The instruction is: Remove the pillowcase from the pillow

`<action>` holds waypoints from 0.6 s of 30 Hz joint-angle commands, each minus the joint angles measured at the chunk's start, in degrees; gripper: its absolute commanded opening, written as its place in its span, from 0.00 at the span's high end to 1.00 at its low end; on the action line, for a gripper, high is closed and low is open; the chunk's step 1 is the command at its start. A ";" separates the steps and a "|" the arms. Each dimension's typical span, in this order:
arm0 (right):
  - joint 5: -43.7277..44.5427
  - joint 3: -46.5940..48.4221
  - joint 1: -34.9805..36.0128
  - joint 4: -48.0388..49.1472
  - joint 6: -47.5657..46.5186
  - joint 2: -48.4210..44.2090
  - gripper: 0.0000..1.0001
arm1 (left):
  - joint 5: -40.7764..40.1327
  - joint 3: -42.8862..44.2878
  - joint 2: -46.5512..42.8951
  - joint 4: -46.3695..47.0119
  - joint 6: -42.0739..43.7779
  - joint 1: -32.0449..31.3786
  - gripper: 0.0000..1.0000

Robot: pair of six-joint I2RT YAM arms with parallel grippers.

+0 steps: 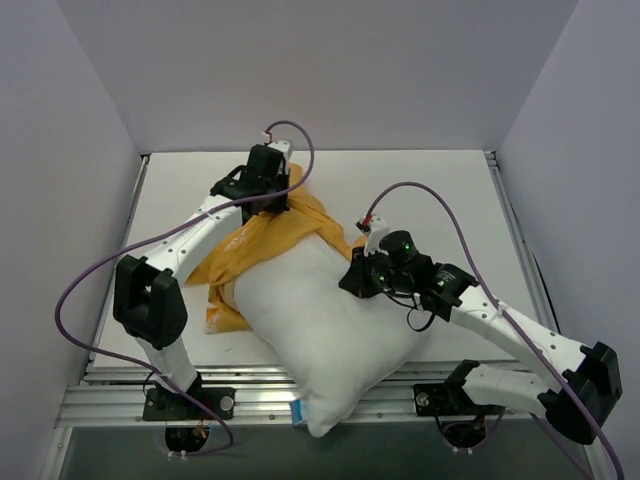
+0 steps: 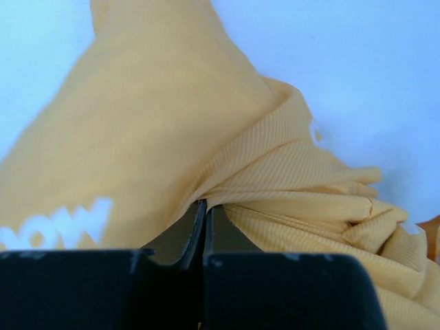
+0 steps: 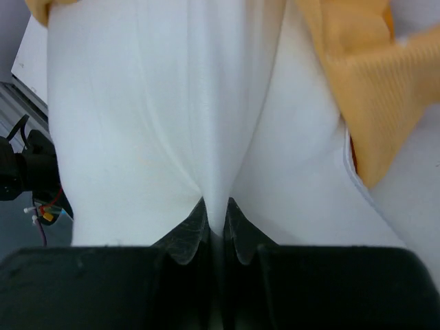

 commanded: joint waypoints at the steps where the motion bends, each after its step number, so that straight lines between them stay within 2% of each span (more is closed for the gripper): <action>1: 0.70 2.92 0.64 -17.07 -1.00 -5.97 1.00 | -21.10 1.70 -3.80 3.91 -5.76 9.64 0.98; 5: 2.54 5.90 0.20 -22.08 -0.47 -10.11 1.00 | -22.35 2.05 -3.98 2.95 -7.09 15.53 0.98; 14: 8.51 18.90 -6.30 -36.74 -4.86 -13.63 1.00 | -26.12 3.63 -0.56 0.93 -6.47 22.48 0.98; 18: 12.47 24.97 -6.92 -40.62 -5.92 -13.72 1.00 | -27.62 5.83 2.43 -2.85 -7.44 25.21 0.98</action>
